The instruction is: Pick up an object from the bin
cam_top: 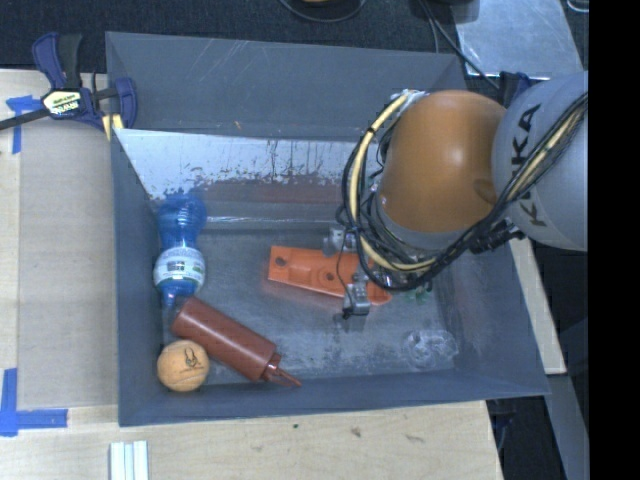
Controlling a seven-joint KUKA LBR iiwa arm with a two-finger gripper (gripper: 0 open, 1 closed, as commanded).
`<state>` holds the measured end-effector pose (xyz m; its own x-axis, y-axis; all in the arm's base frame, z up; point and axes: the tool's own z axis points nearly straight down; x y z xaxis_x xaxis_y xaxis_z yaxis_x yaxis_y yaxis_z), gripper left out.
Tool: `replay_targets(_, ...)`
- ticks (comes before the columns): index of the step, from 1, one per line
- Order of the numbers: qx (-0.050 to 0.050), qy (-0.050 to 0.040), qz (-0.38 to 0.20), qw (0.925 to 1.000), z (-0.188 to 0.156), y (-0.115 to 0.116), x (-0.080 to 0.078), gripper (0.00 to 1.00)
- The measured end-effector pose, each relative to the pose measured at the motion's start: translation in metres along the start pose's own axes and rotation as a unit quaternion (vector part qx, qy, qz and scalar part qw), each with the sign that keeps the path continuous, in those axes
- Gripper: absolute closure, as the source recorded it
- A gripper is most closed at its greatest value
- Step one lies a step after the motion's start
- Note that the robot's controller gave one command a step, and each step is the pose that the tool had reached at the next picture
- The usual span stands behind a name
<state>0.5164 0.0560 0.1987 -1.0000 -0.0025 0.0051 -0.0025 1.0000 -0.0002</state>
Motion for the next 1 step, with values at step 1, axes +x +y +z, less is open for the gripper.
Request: replay_targets(1, 0.0, -0.004, 0.001, 1.0, -0.0046, -0.0003, -0.0014, 0.0)
